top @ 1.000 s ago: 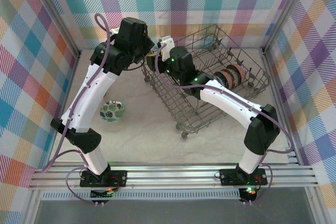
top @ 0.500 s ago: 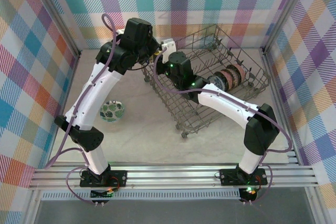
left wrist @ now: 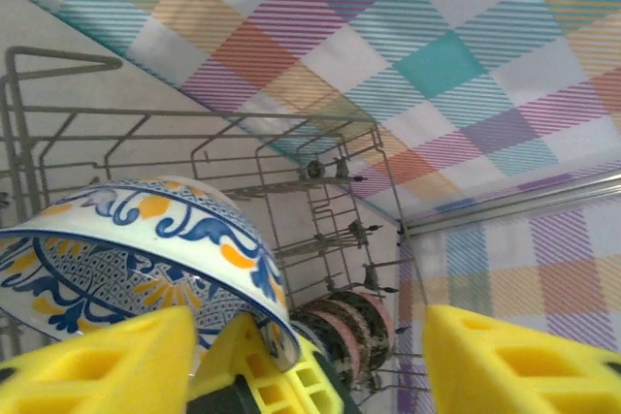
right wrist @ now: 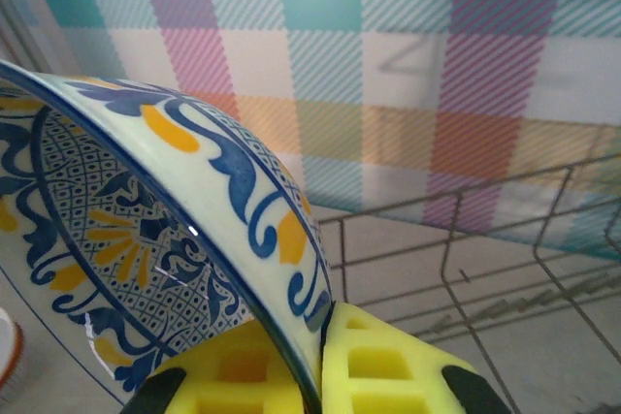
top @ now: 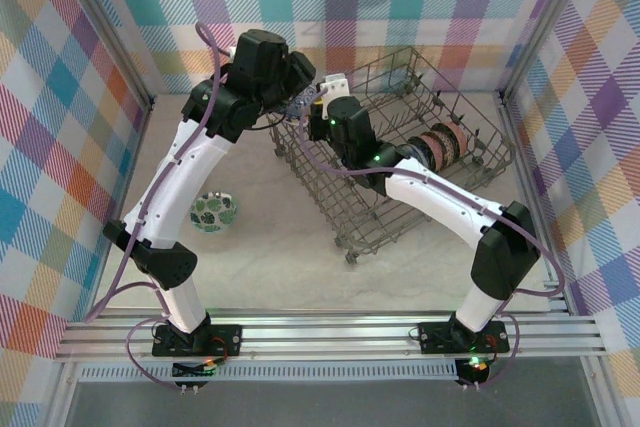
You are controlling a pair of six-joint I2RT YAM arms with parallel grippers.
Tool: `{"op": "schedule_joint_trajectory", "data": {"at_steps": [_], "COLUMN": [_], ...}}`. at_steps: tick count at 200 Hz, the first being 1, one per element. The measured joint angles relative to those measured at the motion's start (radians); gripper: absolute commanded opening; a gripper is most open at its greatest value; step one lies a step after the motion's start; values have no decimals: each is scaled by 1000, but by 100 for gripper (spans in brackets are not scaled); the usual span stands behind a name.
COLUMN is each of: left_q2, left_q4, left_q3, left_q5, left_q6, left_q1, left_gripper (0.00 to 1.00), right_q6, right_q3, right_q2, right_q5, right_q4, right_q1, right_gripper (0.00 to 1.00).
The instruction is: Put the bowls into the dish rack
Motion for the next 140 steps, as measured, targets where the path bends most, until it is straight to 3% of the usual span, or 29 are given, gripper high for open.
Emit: {"op": "schedule_joint_trajectory", "data": {"at_steps": [31,83,140], "left_q2": [43,102,105], "left_q4": [29,62,84], "left_q3": [61,87,39], "left_q5": [78,241,421], "left_q6": [65,173,365], "left_q1": [31,167,320], "left_gripper": [81,86,87], "right_q6": [1,-1,-19], "right_q3": [3,145,340], "right_q2": [0,27,76], "right_q5": [48,139,361], "right_q4": [-56,-173,-416], "right_q1": [-10,-42,-73], "right_gripper": [2,2,1]}}
